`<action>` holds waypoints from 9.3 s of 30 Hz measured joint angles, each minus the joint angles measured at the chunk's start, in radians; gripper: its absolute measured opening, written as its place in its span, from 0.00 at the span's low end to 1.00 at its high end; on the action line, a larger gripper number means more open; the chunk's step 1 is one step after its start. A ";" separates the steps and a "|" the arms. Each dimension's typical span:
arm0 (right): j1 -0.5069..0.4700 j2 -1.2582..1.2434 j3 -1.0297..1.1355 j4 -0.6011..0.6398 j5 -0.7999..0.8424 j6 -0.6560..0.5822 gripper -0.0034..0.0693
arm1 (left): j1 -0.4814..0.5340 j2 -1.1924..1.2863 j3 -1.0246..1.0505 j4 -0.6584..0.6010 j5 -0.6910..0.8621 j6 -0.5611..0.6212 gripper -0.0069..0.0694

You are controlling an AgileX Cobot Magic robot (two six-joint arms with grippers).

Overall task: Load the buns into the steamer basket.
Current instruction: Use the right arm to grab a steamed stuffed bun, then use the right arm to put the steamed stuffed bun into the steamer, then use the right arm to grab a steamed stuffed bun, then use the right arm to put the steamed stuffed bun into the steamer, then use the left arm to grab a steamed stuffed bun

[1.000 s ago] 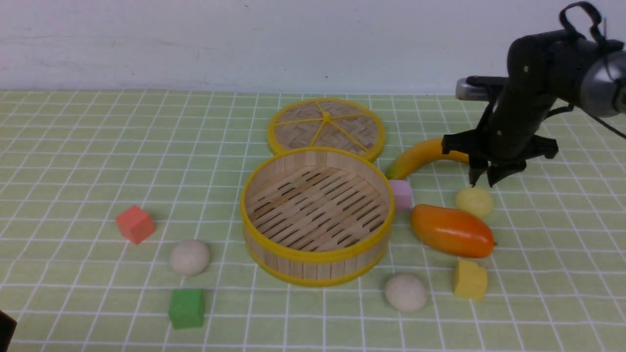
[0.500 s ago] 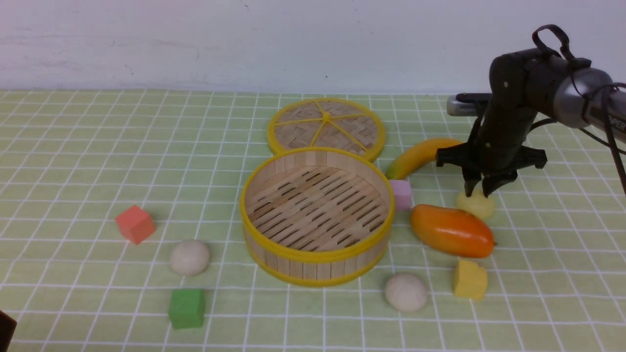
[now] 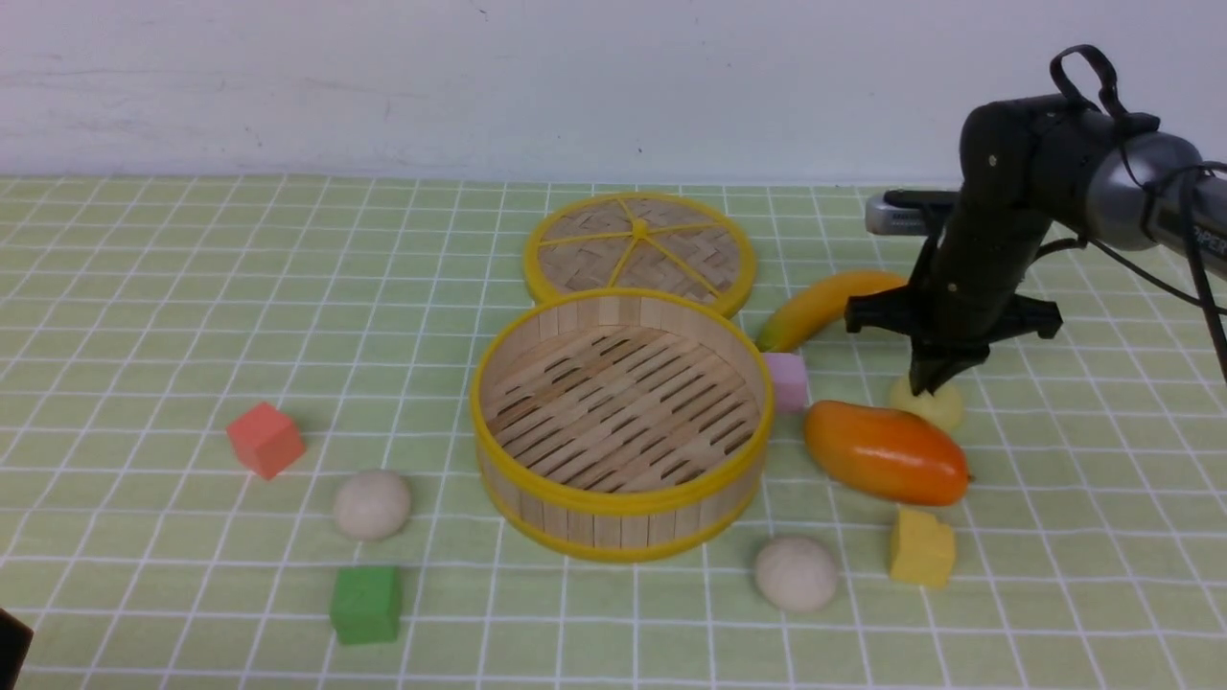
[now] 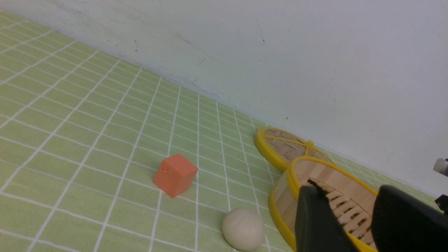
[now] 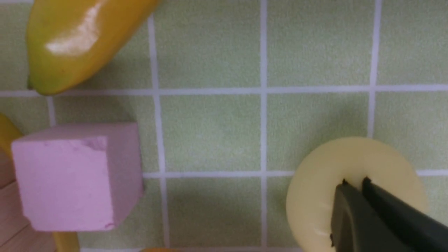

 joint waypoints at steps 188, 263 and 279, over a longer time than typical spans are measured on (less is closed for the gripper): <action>0.348 -1.868 1.479 -0.224 -0.578 0.062 0.02 | 0.000 0.967 -0.906 -0.149 0.632 0.228 0.40; -0.250 -2.268 1.973 -0.232 -0.706 0.069 0.11 | -0.131 1.907 -1.375 0.054 0.824 0.102 0.40; -0.250 -2.268 1.973 -0.232 -0.706 0.069 0.14 | -0.131 1.937 -1.380 0.047 0.827 0.186 0.12</action>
